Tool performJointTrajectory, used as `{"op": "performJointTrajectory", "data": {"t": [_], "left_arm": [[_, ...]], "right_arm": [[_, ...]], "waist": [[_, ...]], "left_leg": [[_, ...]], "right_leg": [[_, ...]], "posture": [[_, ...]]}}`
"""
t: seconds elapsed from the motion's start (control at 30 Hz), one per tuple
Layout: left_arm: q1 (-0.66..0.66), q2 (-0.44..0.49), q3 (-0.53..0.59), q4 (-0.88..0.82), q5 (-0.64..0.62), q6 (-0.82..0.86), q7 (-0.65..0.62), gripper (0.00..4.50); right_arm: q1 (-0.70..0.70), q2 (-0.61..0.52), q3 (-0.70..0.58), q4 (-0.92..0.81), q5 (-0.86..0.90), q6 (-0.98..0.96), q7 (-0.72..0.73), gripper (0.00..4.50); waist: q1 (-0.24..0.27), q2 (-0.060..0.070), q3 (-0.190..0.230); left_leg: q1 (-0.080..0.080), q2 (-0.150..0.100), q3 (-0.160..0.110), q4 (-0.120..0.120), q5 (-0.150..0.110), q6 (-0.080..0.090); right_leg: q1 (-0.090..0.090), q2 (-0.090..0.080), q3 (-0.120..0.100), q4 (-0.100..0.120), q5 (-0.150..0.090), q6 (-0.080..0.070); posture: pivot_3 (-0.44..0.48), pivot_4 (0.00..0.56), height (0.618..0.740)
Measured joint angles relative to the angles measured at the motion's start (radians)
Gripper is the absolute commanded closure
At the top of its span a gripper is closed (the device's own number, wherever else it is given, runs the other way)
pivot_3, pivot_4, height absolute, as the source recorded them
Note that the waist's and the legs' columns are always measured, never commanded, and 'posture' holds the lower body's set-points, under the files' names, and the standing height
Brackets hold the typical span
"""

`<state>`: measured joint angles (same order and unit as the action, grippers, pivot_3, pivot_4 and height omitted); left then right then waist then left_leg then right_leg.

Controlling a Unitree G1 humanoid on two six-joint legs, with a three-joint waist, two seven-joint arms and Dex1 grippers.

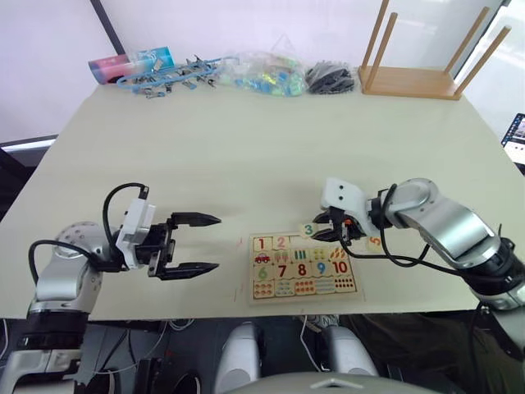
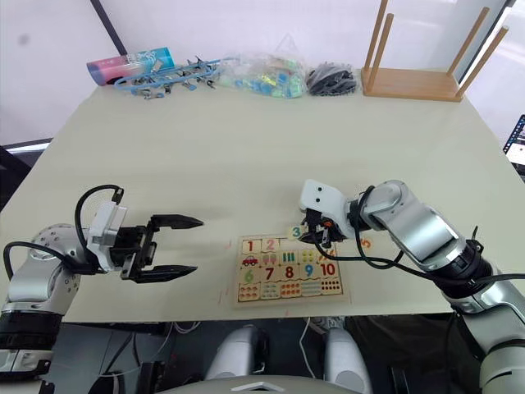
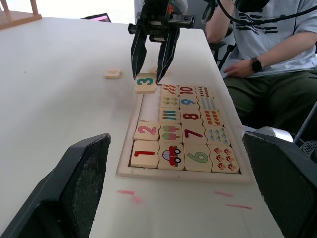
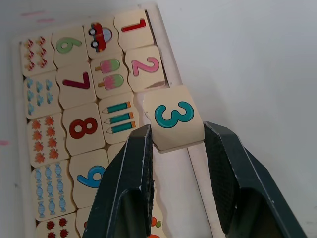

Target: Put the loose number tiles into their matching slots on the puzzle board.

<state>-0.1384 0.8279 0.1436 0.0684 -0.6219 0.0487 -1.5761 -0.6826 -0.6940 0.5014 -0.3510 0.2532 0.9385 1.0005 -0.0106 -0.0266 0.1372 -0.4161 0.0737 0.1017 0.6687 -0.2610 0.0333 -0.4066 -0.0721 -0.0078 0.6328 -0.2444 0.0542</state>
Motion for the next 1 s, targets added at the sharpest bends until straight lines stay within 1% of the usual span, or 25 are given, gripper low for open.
{"op": "performJointTrajectory", "data": {"t": [0.3,0.63,1.0], "left_arm": [[0.006,0.006,0.007,-0.009,0.000,0.011,0.000,0.00],[0.017,0.006,0.010,-0.012,0.000,0.011,0.000,0.00],[0.022,0.006,0.011,-0.012,0.000,0.011,0.000,0.00]], "right_arm": [[0.000,0.040,0.041,-0.001,-0.027,0.003,-0.034,3.55],[0.006,0.044,0.070,0.001,-0.063,0.016,-0.066,3.55],[0.014,0.057,0.084,0.002,-0.081,0.005,-0.069,3.55]], "waist": [[0.000,0.000,0.000],[-0.001,-0.001,0.000],[0.000,-0.001,0.000]], "left_leg": [[0.001,0.000,-0.001,0.001,0.000,0.000],[0.001,0.000,-0.001,0.001,0.000,0.000],[0.001,0.000,-0.001,0.001,0.000,0.000]], "right_leg": [[-0.001,0.000,0.000,0.004,0.000,0.000],[-0.002,0.000,0.000,0.004,0.000,0.000],[-0.002,0.000,0.000,0.004,0.000,0.000]], "posture": [[0.000,0.150,0.738],[0.000,0.150,0.738],[0.000,0.150,0.738]]}}
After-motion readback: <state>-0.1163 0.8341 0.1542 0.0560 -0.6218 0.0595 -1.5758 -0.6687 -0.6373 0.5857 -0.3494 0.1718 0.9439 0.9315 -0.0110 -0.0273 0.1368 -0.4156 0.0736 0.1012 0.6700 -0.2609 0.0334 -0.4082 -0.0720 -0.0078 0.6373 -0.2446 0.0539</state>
